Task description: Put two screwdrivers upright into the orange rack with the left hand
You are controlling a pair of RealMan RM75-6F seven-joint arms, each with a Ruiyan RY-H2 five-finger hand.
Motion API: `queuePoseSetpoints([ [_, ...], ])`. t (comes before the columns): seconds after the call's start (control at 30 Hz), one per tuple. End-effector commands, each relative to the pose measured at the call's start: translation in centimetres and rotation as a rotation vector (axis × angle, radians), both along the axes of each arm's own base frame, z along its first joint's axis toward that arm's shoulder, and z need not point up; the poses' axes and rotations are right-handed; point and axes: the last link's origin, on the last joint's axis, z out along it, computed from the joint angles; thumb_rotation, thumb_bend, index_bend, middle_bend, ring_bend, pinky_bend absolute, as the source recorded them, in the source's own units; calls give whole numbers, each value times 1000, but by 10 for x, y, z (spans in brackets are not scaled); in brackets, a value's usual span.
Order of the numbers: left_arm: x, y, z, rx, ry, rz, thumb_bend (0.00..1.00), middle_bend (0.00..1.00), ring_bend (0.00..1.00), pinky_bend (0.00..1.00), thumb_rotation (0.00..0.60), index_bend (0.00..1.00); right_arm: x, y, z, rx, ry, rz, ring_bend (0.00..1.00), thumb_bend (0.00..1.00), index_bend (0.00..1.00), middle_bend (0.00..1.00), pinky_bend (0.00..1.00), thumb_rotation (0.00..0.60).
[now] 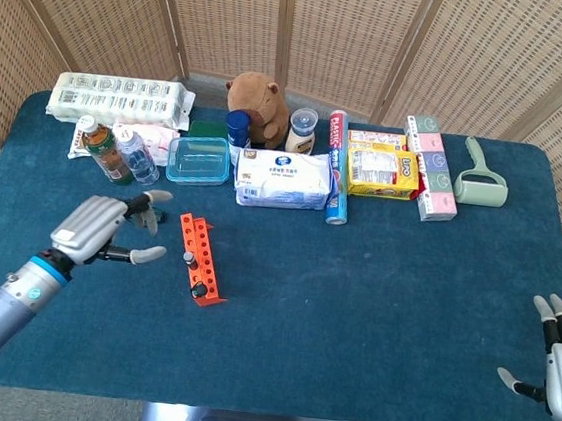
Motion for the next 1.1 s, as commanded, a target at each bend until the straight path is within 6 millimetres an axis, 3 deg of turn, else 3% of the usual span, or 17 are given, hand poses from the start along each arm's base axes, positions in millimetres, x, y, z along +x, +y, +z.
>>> queuePoseSetpoints([
  [0.03,-28,-11,19,76,148,32,0,0,0,393,144,0,0,0,0,0,3,1,0,0,22,6,125,600],
  [0.1,-48,-18,31,140,223,58,0,0,0,338,302,0,0,0,0,-2,4,-2,0,0,22,6,125,600],
  [0.2,-75,-31,42,203,305,96,0,0,0,279,439,0,-1,-1,-1,-3,5,-6,0,0,22,6,125,600],
  [0.27,-90,-40,46,224,348,118,0,0,0,247,481,0,-1,-1,-1,-3,6,-6,0,0,22,6,125,600],
  [0.57,-135,-79,41,284,348,158,1,0,0,181,533,0,1,-1,-1,-12,9,-3,0,0,22,6,125,600],
  [0.77,-157,-102,30,349,333,182,1,0,0,98,536,0,1,0,0,-19,14,-7,0,0,22,6,125,600],
  [1.1,-157,-118,23,389,294,153,0,0,0,68,550,0,2,2,3,-34,15,1,0,0,22,5,125,600],
])
